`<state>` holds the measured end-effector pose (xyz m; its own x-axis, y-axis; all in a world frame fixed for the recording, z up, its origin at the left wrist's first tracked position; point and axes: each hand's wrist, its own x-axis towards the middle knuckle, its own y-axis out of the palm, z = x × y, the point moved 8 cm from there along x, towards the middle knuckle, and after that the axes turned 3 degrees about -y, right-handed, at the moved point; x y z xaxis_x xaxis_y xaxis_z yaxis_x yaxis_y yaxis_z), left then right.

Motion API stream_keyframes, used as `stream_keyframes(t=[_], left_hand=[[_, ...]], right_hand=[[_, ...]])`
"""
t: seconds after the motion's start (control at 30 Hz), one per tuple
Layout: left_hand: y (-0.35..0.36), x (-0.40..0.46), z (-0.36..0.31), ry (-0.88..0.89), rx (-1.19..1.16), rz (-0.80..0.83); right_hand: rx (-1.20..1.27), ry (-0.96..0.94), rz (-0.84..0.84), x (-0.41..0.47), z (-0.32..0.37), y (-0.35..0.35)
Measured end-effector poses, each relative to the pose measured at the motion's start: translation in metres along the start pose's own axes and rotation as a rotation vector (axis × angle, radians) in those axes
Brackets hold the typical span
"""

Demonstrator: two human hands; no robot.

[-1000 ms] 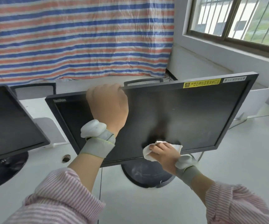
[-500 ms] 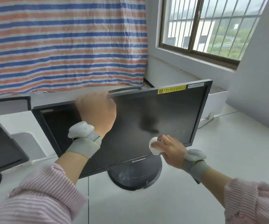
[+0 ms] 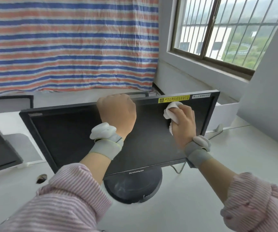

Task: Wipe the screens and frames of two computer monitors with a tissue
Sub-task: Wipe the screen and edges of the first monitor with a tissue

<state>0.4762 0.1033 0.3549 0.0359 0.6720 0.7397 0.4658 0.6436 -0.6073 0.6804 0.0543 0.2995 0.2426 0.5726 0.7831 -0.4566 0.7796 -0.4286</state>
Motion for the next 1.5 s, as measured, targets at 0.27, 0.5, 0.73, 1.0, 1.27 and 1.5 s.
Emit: stream_keyframes(t=[0.27,0.5,0.73,1.0,1.27,1.5], left_hand=[[0.002,-0.004,-0.001,-0.063,0.073,-0.128],[-0.003,-0.007,0.000,-0.016,0.063,-0.192],[-0.006,-0.007,-0.001,-0.024,0.040,-0.179],[-0.002,-0.007,0.001,-0.030,0.027,-0.091],[-0.004,-0.007,0.000,0.019,0.030,-0.034],[0.009,0.006,-0.022,-0.037,0.042,0.058]], right_hand=[[0.036,-0.621,0.156,-0.037,0.029,0.052],[-0.160,-0.516,0.731,-0.144,-0.033,0.109],[-0.077,-0.452,0.620,-0.107,-0.013,0.061],[-0.037,-0.484,0.189,-0.015,0.037,0.024],[-0.060,-0.091,0.760,-0.140,-0.069,0.107],[-0.038,-0.057,0.348,-0.095,-0.078,0.011]])
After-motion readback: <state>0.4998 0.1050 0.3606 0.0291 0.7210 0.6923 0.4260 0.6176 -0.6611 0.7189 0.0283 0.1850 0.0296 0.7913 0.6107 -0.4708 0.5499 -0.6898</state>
